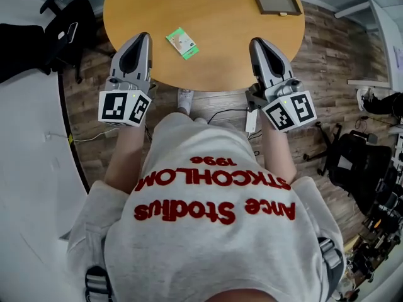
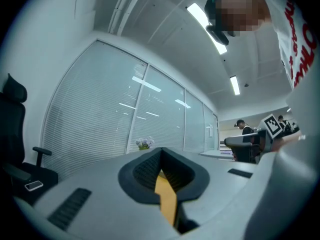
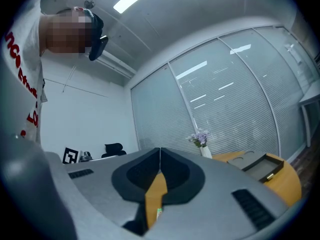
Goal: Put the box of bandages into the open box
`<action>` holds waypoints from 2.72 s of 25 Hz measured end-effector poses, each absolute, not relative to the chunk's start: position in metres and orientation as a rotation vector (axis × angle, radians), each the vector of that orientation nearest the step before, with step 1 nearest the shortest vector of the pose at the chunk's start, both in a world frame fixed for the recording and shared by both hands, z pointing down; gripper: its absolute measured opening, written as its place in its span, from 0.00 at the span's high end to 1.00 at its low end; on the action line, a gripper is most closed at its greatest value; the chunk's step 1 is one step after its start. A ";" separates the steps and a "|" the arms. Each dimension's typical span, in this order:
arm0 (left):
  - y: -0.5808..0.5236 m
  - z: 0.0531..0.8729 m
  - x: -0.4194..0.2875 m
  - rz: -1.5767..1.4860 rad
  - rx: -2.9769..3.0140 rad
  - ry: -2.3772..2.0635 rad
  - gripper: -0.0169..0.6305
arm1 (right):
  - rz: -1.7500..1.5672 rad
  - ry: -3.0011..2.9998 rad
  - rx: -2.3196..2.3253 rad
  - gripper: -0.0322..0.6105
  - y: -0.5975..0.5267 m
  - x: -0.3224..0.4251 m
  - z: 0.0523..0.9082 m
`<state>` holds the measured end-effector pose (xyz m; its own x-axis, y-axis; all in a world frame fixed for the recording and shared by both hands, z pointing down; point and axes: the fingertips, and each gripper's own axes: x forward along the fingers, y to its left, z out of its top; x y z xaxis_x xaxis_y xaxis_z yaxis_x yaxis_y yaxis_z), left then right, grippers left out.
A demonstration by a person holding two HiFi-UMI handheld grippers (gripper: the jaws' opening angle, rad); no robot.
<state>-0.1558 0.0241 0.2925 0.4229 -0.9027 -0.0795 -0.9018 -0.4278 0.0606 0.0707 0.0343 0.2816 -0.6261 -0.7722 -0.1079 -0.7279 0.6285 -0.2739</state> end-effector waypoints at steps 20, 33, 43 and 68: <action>-0.129 0.299 -0.174 -0.140 2.730 -1.487 0.97 | -0.316 2.528 -1.361 0.94 -0.091 0.040 0.286; -0.119 0.306 -0.170 -0.139 2.638 -1.603 0.97 | -0.410 2.667 -1.202 0.94 -0.105 0.022 0.302; -0.107 0.335 -0.186 -0.098 2.556 -1.701 0.97 | -0.492 2.798 -1.090 0.94 -0.111 -0.018 0.340; -0.107 0.404 -0.230 -0.012 2.436 -1.678 0.97 | -0.838 3.397 -1.286 0.44 -0.102 -0.155 0.591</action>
<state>-0.2296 -0.1075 0.4045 0.3619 -0.9272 0.0967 -0.9257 -0.3452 0.1548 -0.1547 -0.1024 0.5912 -0.6148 -0.4520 0.6463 -0.7006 0.6892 -0.1846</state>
